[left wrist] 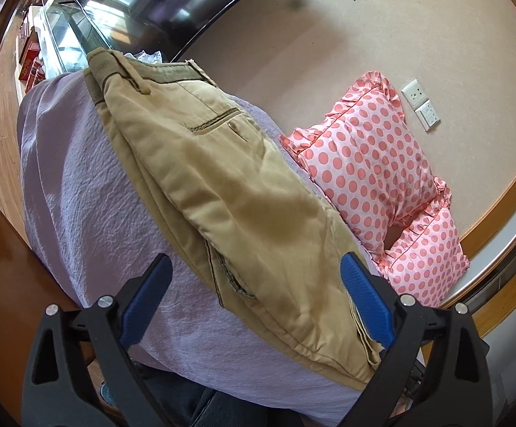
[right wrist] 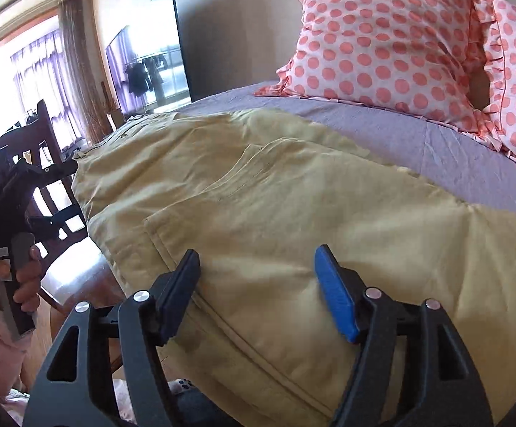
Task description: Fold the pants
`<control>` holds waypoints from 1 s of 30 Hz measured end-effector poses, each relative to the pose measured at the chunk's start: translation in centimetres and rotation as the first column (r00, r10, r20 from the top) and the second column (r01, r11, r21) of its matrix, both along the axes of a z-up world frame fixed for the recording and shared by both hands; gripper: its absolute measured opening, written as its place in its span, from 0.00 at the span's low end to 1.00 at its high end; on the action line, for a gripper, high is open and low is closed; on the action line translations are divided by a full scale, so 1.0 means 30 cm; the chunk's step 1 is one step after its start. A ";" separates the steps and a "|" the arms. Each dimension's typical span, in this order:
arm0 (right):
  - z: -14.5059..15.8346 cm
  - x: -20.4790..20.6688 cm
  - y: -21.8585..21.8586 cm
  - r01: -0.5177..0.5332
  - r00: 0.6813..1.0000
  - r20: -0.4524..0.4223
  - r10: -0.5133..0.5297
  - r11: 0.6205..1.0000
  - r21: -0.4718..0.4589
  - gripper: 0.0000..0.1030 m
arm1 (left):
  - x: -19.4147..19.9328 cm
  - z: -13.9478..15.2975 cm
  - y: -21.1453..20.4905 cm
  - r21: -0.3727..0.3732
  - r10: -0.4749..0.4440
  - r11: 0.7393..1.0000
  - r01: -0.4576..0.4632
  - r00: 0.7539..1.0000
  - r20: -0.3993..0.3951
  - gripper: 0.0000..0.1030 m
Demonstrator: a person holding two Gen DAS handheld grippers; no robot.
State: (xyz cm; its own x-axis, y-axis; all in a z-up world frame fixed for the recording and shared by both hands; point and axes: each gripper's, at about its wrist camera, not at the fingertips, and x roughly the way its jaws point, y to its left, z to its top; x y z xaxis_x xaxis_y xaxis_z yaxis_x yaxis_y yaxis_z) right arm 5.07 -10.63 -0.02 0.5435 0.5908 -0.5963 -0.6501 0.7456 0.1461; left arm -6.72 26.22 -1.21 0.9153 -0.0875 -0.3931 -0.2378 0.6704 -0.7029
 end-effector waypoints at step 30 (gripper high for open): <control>0.118 -0.050 -0.392 0.158 0.980 0.055 -0.191 0.917 0.366 0.82 | 0.213 0.379 0.007 0.381 0.154 0.917 -0.121 0.986 -0.058 0.06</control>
